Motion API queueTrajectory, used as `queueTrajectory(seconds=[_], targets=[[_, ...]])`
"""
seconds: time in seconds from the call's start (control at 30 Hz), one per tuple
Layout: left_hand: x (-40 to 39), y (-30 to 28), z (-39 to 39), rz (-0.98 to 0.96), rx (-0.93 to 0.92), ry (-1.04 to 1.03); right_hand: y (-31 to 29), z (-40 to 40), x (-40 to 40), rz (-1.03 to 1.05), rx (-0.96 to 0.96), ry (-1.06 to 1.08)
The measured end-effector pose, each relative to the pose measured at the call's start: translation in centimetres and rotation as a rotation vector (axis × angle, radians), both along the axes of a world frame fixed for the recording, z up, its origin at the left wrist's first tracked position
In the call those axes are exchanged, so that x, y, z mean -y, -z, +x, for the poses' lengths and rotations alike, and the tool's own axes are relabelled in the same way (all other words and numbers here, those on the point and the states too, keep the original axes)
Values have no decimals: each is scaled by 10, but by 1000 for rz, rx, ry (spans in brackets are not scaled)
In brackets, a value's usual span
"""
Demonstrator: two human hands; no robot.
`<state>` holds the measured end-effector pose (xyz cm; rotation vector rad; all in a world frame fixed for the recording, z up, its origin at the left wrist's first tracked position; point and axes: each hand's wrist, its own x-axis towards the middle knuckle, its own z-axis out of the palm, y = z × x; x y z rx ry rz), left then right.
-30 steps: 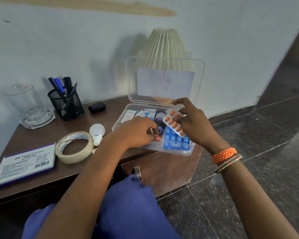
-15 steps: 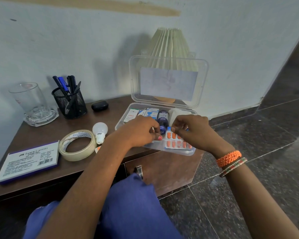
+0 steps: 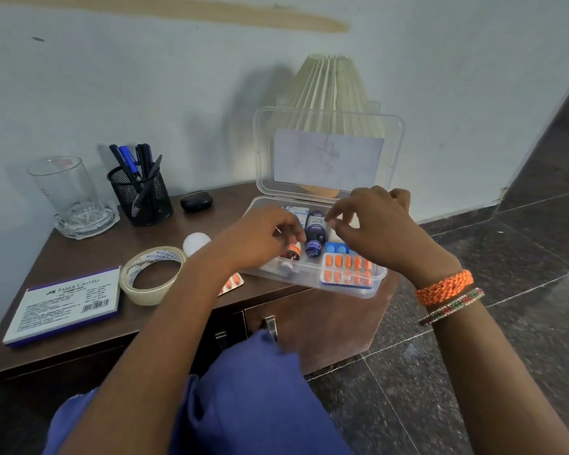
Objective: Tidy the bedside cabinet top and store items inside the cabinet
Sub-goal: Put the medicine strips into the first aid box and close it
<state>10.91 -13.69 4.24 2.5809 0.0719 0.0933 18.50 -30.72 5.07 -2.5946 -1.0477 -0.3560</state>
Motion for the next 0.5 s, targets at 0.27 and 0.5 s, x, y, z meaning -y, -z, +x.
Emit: queueTrajectory(seconds=[0.27,0.5], targets=[[-66,-16,-29,106,184,-296,-31,-25,-64,158,-57,-264],[-105,-4,-68,192,103,-343,-4,-57,-127,-178,37,-454]])
